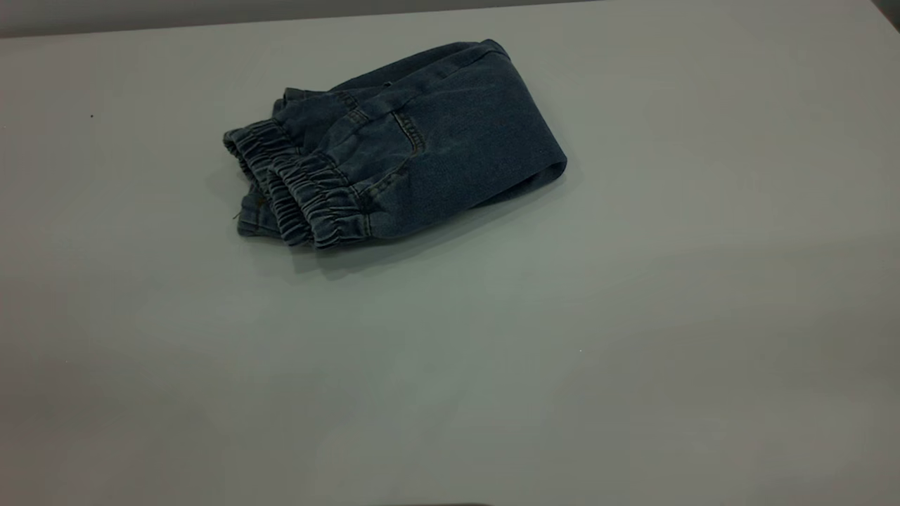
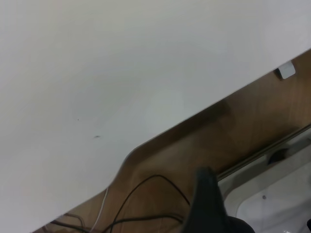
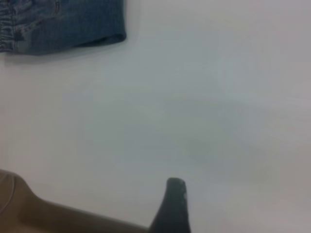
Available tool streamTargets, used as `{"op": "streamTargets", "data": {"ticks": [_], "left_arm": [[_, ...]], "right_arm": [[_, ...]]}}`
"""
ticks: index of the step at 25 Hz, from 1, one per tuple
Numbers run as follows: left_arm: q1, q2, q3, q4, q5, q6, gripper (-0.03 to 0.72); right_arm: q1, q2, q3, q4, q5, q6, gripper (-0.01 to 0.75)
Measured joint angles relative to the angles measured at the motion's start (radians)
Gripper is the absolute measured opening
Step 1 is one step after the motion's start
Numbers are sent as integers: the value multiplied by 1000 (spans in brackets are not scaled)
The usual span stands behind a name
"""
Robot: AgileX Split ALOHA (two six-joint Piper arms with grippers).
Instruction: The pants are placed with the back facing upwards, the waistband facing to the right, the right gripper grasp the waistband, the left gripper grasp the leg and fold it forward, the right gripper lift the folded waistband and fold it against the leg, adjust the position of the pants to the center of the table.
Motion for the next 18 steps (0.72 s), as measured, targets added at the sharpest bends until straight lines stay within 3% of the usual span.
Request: {"op": "streamTargets", "data": {"ticks": [4,13,18], "left_arm": [[32,-1,0,-3,0,0,471],[443,-179,0,-3,1,1,471],[508,-330,0,-3,5,1,471]], "right_arm": [[0,0,0,0,0,0,594],[-32,0,0,4,0,0,594],[-115,-34,0,7,0,0,594]]}}
